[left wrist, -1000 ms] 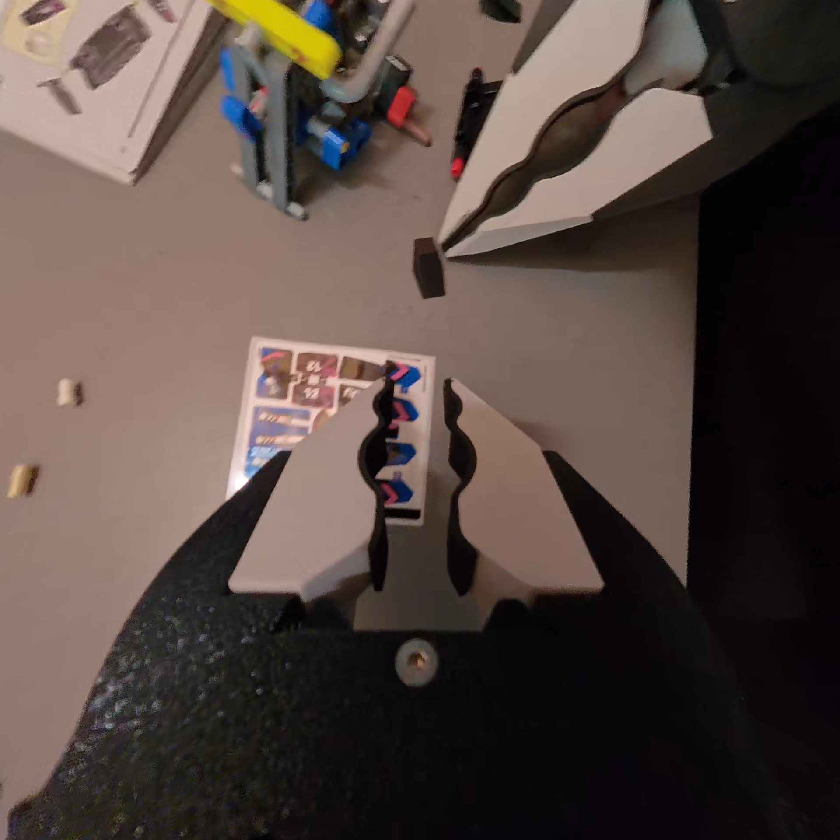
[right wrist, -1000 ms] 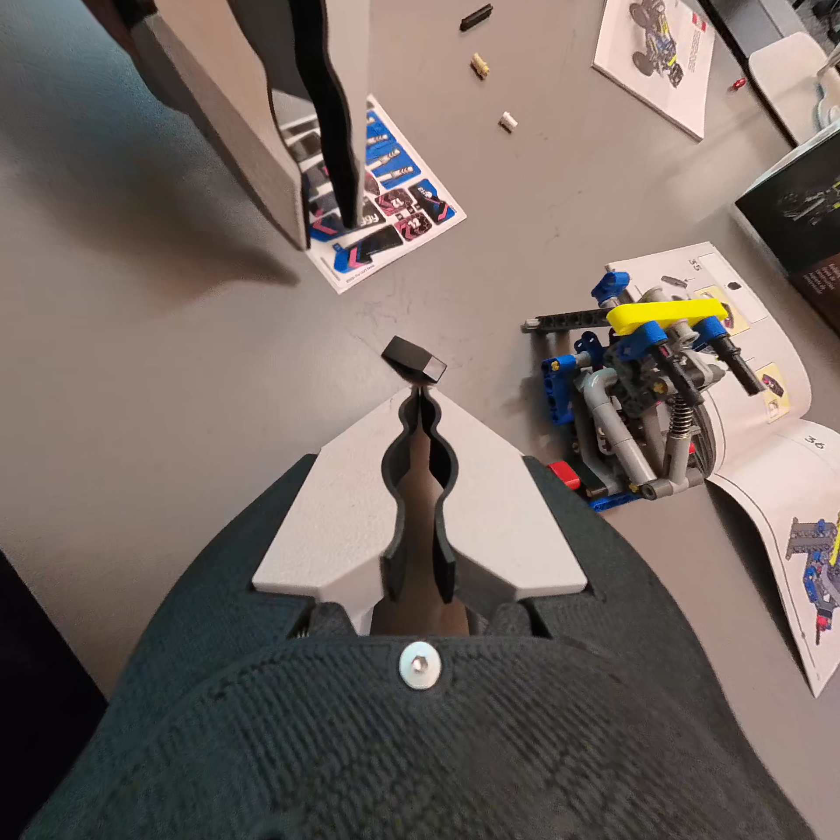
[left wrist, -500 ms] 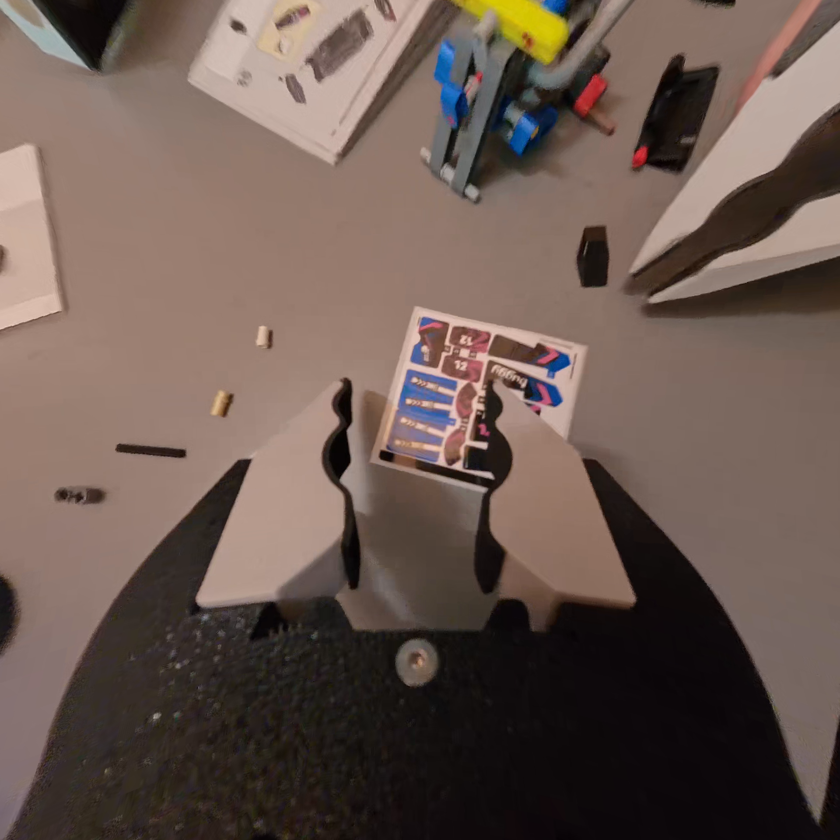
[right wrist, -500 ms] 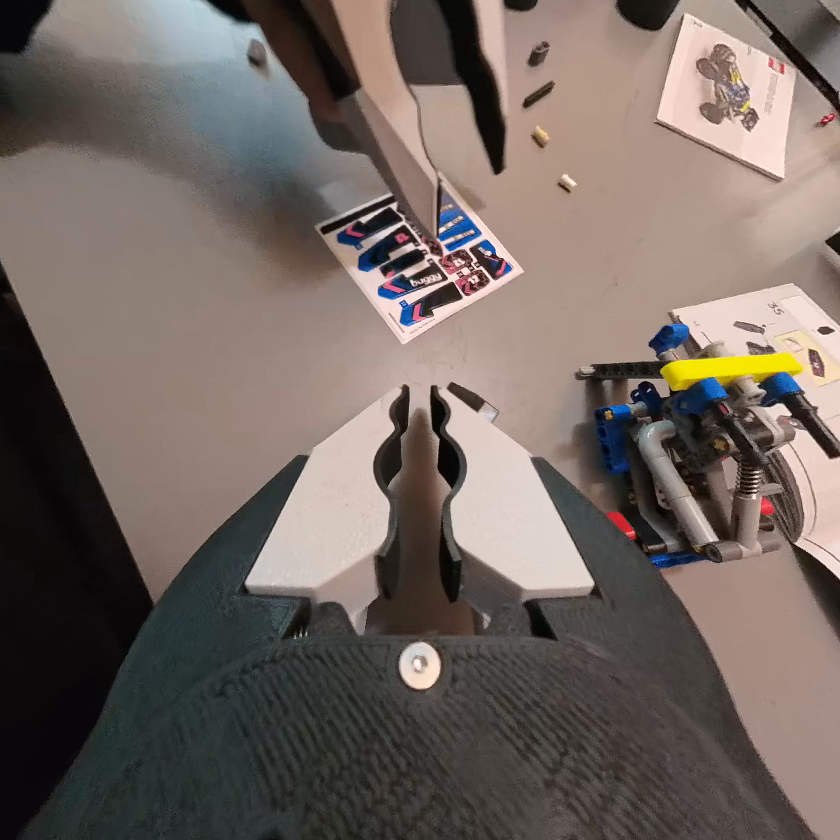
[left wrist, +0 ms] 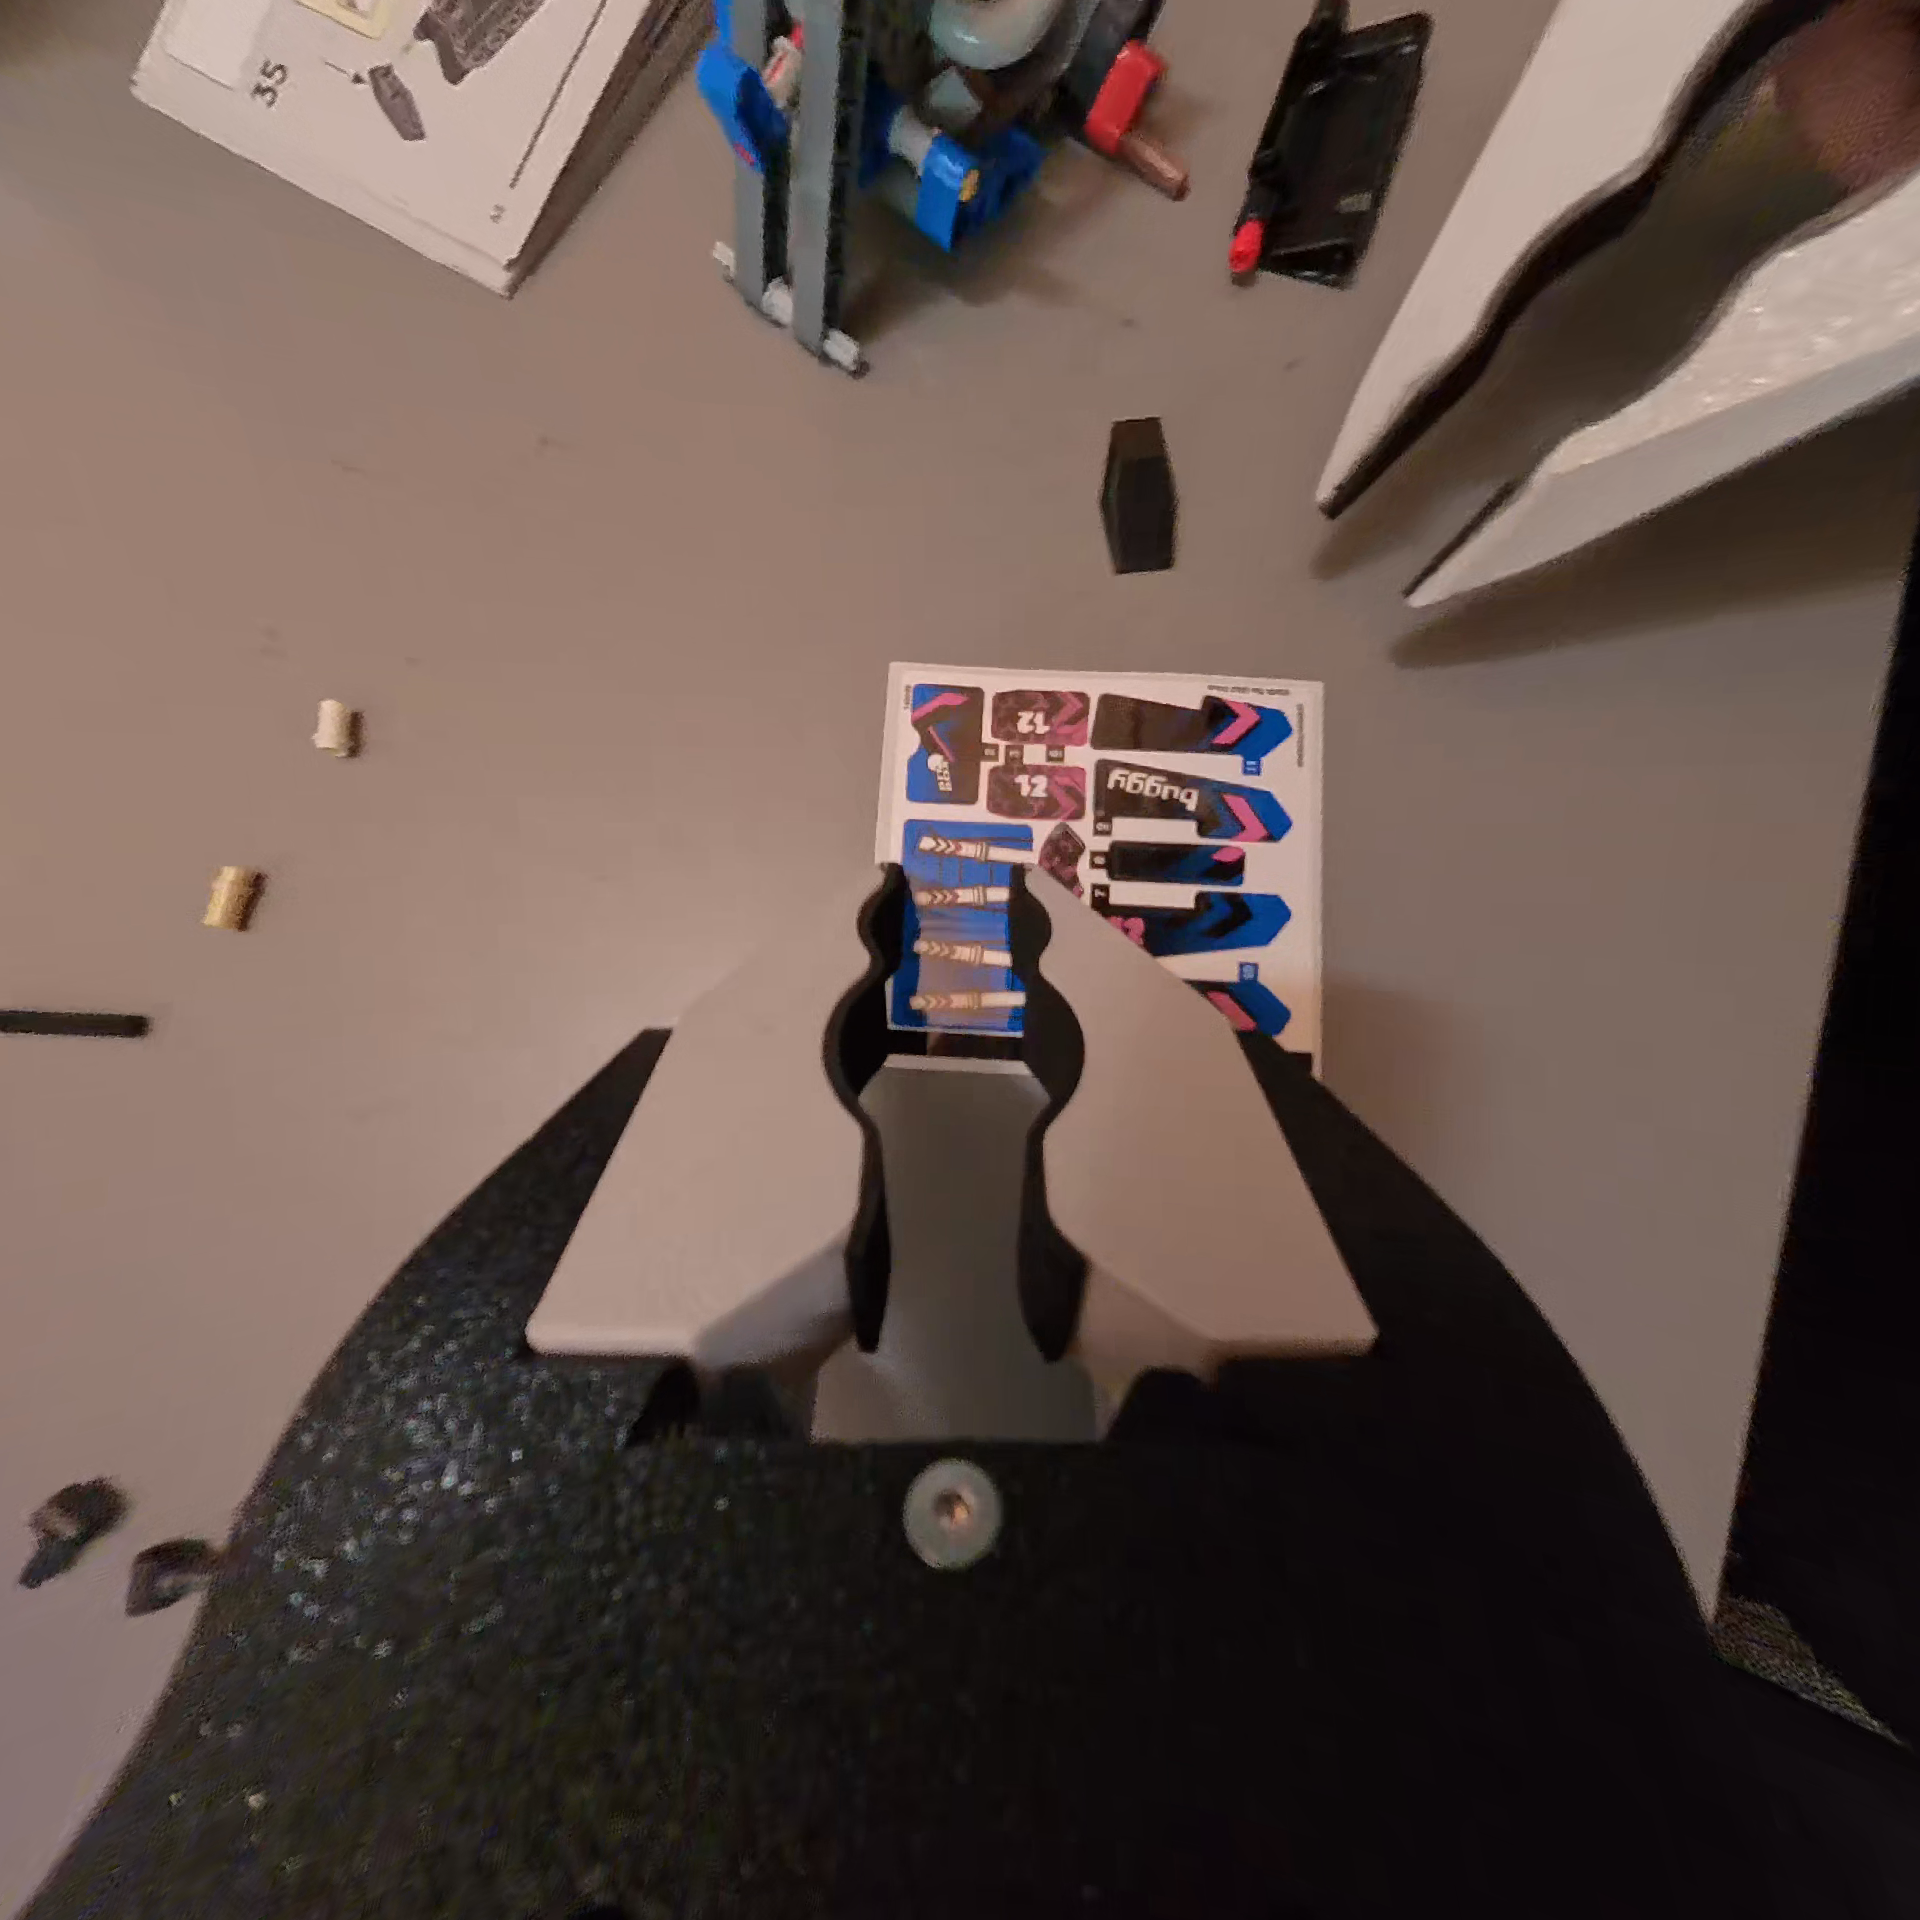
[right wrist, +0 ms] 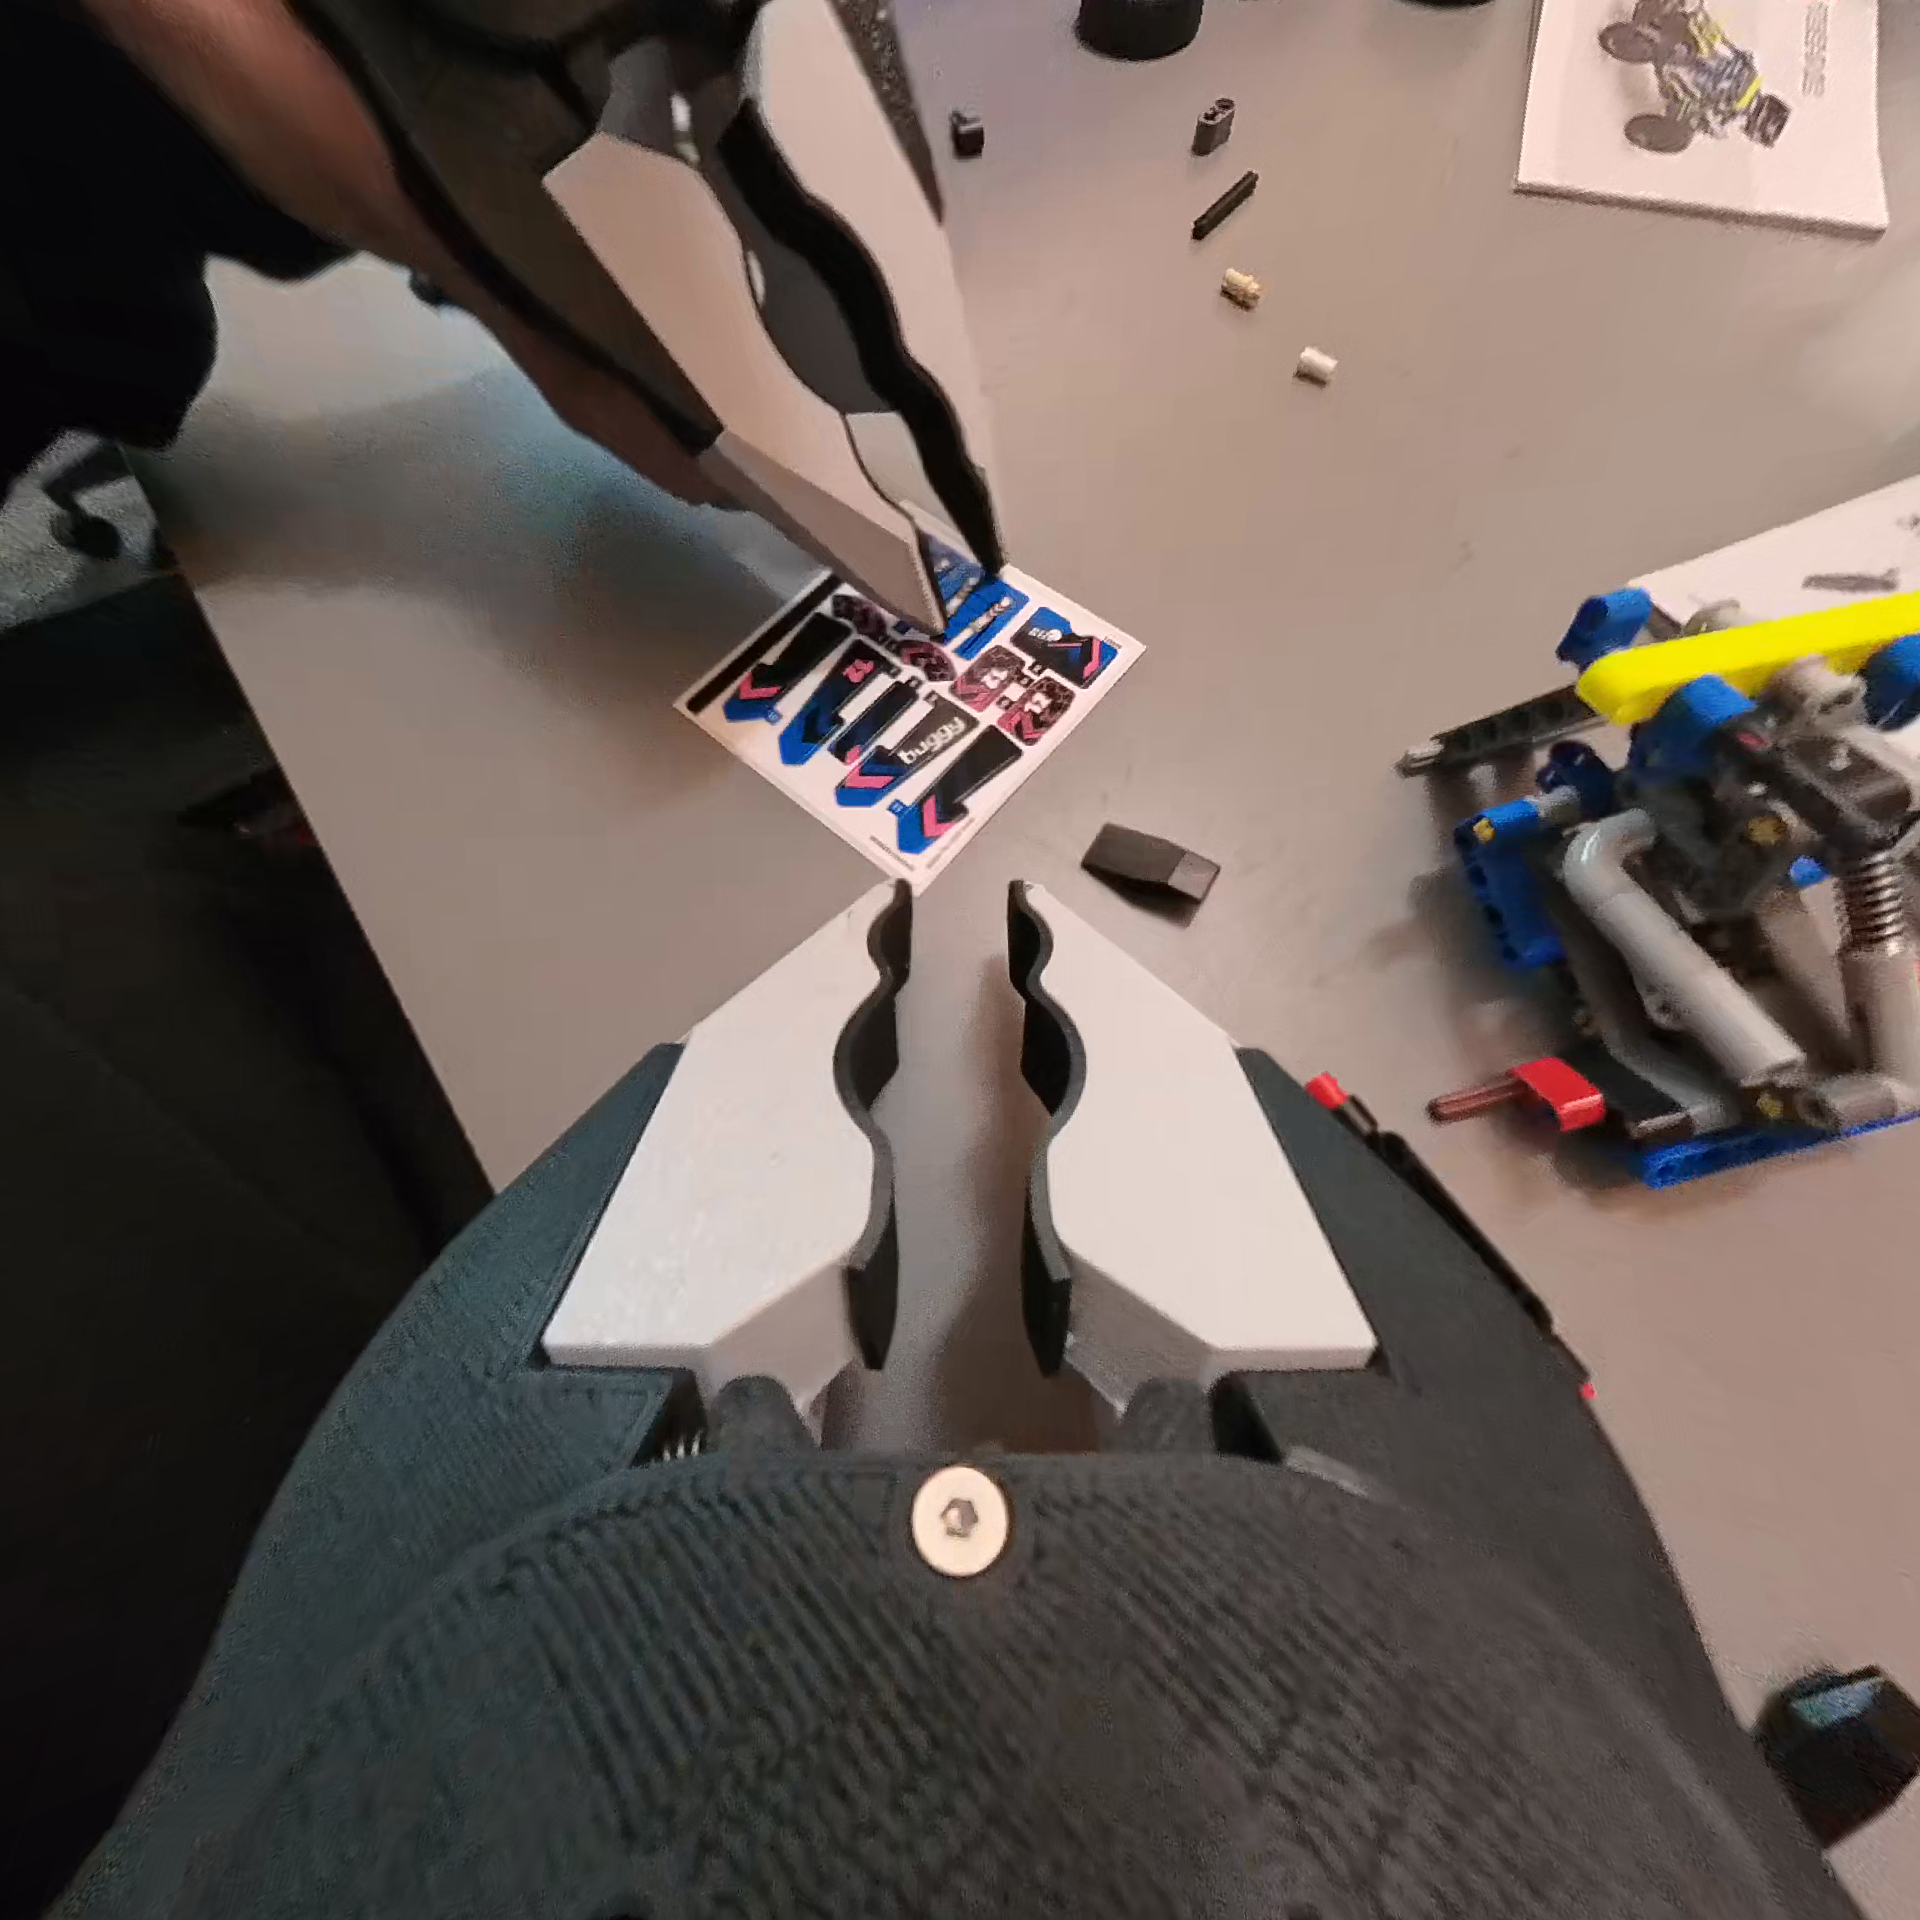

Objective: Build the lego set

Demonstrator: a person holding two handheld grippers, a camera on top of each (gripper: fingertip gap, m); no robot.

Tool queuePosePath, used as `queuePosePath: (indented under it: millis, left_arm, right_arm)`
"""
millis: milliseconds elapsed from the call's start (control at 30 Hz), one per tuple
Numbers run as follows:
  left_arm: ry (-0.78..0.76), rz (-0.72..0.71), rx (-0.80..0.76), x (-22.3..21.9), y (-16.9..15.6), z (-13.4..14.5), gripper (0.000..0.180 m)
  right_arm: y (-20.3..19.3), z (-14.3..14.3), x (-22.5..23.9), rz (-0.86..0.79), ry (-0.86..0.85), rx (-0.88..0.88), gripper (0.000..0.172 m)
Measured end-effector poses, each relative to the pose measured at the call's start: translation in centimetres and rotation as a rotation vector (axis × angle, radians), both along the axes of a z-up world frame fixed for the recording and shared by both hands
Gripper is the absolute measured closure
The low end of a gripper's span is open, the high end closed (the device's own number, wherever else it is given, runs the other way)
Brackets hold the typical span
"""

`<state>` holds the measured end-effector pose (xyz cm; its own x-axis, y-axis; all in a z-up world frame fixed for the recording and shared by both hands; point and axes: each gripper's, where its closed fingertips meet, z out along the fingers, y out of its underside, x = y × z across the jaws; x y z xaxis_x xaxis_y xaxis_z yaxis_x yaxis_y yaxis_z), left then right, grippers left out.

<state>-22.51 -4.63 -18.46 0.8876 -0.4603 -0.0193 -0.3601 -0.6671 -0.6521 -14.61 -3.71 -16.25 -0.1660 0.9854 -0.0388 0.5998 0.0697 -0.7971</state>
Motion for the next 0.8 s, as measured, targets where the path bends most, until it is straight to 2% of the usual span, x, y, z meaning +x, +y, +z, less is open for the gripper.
queuePosePath:
  millis: [67, 167, 233, 300, 333, 367, 400, 500, 567, 600, 700, 800]
  left_arm:
    - [-0.038, -0.005, 0.007, 0.8, -0.4, 0.0, 0.158]
    - [-0.086, 0.029, 0.012, 0.9, -0.3, 0.7, 0.127]
    - [-0.142, -0.003, -0.017, 1.7, -0.6, 1.1, 0.110]
    - [-0.067, -0.028, -0.072, 1.7, -0.9, 0.2, 0.103]
    - [-0.002, -0.052, -0.073, 1.6, -1.0, -0.2, 0.103]
    - [0.027, -0.093, -0.071, 2.1, -1.3, -0.1, 0.111]
    - [0.031, -0.132, -0.091, 2.7, -1.8, -0.1, 0.119]
    - [0.020, -0.128, -0.077, 3.3, -1.8, -0.1, 0.122]
    - [0.009, -0.157, -0.042, 4.0, -2.2, 0.0, 0.144]
    - [0.013, -0.157, -0.011, 4.3, -2.2, 0.1, 0.148]
    - [0.052, -0.112, 0.100, 4.1, -1.9, 0.3, 0.140]
    - [0.108, -0.143, 0.231, 4.6, -2.2, 0.8, 0.145]
  right_arm:
    - [0.0, 0.0, 0.3, -0.002, -0.006, -0.021, 0.151]
    - [-0.2, 0.3, 0.3, 0.007, 0.004, -0.029, 0.149]
    - [-0.6, 0.3, 0.3, 0.015, 0.007, -0.019, 0.149]
    - [-1.0, 0.0, 0.3, 0.026, -0.003, -0.008, 0.148]
    - [-1.1, -0.1, 0.3, 0.027, -0.004, -0.005, 0.147]
    - [-1.2, -0.1, 0.3, 0.028, -0.005, -0.005, 0.147]
    - [-1.2, -0.1, 0.3, 0.027, -0.006, -0.007, 0.146]
    - [-0.9, 0.1, -0.1, -0.008, 0.014, -0.031, 0.145]
    - [-0.5, 0.1, -0.2, -0.036, 0.017, -0.056, 0.141]
    - [-0.4, 0.1, -0.3, -0.047, 0.018, -0.060, 0.140]
    - [-0.6, -0.1, -0.2, -0.048, 0.002, -0.098, 0.135]
    - [-1.3, 0.0, -0.5, -0.036, 0.007, -0.163, 0.133]
